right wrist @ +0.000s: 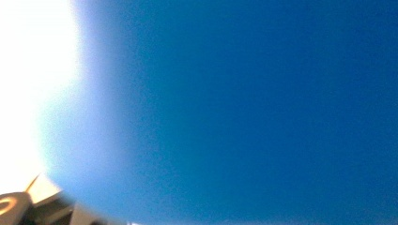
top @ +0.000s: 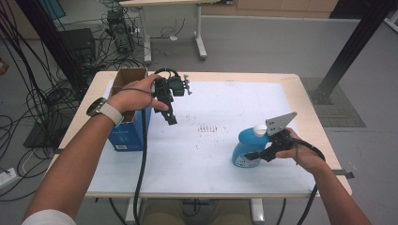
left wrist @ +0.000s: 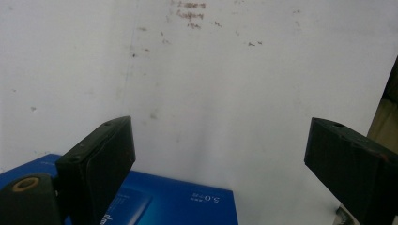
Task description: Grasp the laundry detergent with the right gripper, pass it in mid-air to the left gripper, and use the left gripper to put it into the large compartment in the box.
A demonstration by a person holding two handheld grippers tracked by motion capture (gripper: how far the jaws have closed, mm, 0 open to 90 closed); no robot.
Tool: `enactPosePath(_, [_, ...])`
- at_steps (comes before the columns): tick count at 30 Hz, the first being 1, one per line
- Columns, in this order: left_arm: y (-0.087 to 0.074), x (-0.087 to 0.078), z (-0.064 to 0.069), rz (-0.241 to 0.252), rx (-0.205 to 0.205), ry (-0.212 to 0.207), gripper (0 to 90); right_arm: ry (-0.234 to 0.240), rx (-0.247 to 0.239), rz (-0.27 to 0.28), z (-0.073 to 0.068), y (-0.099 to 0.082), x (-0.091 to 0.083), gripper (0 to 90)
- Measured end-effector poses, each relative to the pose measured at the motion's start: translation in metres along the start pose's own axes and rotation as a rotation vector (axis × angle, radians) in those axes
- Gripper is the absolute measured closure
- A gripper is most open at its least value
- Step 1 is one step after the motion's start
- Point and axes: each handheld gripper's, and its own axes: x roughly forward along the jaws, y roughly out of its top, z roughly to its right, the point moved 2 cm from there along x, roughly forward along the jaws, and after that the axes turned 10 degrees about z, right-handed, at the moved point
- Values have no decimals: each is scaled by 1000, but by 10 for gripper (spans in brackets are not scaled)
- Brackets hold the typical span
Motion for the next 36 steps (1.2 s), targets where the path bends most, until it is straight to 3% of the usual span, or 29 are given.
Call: enactPosePath(36, [1, 0, 1, 1, 3, -3, 99, -4, -20, 15, -1, -2, 0, 414])
